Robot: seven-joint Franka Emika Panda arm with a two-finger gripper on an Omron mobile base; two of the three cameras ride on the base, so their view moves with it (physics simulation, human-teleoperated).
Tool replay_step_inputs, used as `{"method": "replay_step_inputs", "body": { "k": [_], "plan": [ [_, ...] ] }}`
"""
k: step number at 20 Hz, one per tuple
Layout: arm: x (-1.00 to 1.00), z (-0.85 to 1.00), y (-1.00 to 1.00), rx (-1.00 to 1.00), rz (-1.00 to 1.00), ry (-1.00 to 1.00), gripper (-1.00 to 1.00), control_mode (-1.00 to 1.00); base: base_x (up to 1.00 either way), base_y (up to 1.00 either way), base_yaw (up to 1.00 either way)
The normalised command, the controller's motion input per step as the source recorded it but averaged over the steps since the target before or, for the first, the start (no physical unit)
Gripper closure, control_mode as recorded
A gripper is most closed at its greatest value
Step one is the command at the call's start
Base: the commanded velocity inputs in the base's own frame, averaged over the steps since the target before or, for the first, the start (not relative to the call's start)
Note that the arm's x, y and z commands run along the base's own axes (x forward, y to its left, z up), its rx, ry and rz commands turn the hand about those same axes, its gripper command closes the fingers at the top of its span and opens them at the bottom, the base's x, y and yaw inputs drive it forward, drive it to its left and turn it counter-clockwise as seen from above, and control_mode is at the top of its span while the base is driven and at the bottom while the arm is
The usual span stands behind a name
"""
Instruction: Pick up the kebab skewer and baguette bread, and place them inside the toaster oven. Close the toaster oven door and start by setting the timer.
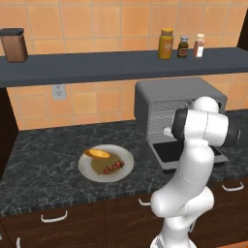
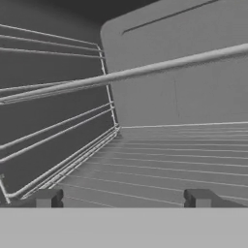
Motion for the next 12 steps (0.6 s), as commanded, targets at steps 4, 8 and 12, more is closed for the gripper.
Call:
{"method": "replay_step_inputs", "body": {
  "k": [4, 8, 12],
  "plan": [
    [0.37, -0.12, 0.01, 0.00, 0.00, 0.00, -1.00, -1.00, 0.00, 0.00, 0.00],
    [0.19, -0.36, 0.00, 0.00, 0.00, 0.02, -1.00, -1.00, 0.00, 0.00, 0.00],
    [0.00, -0.65, 0.00, -0.03, 0.00, 0.18, -1.00, -1.00, 0.00, 0.00, 0.00]
  ]
}}
